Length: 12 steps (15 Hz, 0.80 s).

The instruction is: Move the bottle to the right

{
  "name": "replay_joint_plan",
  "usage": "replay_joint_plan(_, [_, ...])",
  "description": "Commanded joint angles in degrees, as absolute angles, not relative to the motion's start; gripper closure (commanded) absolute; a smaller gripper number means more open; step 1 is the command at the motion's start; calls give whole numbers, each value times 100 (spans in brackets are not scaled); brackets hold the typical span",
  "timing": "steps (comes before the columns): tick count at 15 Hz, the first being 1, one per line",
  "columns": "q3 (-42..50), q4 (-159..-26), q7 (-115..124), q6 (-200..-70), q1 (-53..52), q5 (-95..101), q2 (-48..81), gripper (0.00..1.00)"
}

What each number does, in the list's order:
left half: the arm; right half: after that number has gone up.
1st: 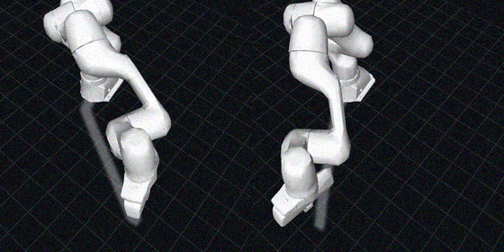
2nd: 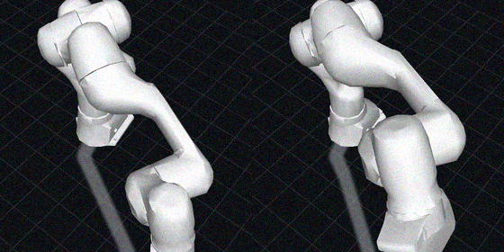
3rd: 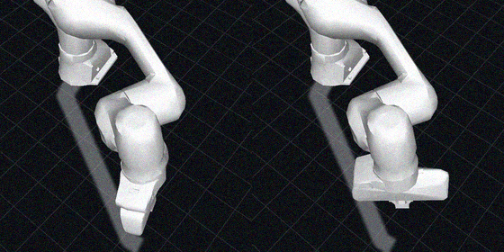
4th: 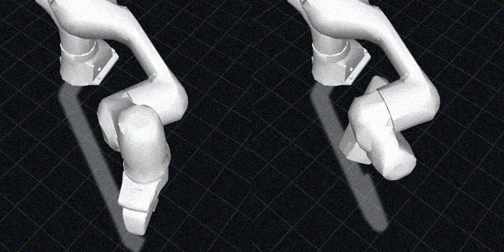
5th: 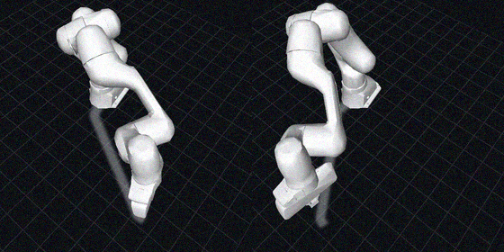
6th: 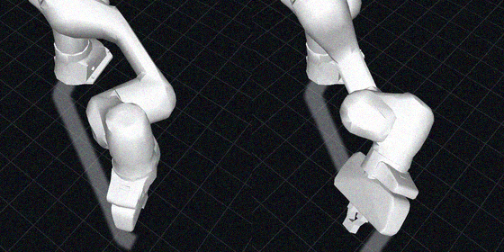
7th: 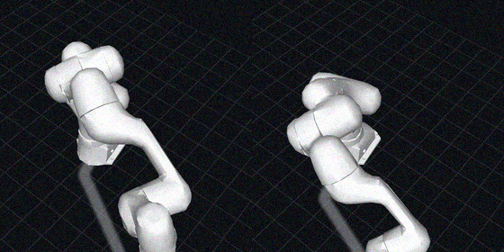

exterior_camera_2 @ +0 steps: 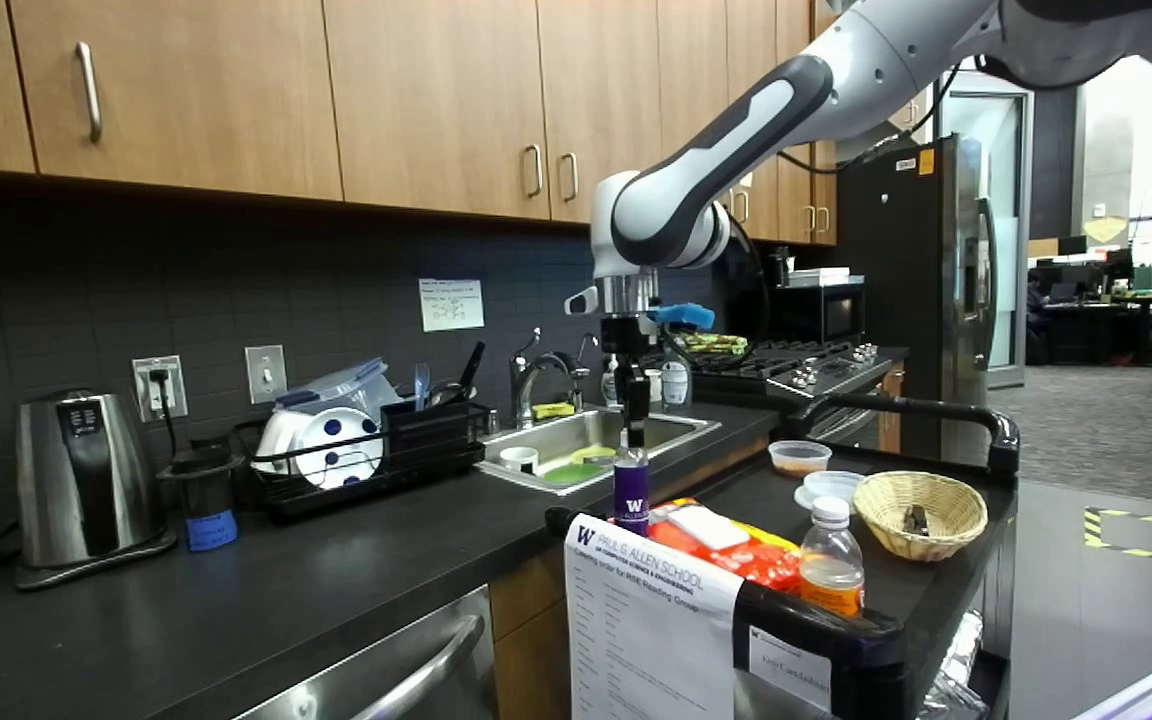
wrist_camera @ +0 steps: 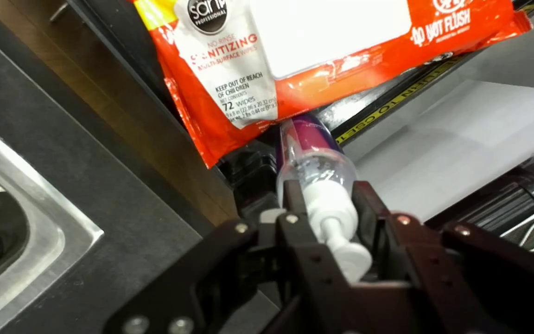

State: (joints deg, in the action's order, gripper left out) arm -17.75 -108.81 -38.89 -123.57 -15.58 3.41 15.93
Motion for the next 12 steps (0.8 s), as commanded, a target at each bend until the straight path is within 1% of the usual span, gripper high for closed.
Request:
replay_joint_plan(1, [-1723,-10855,-3411,-12088,-1468,257,1253,92])
replay_joint_plan(8, [-1536,-10972,-3007,-11471,-1087,-345,465,92])
replay_joint_plan(12, [-1236,-11186,-2592,-11291,-912,-416,-16,92])
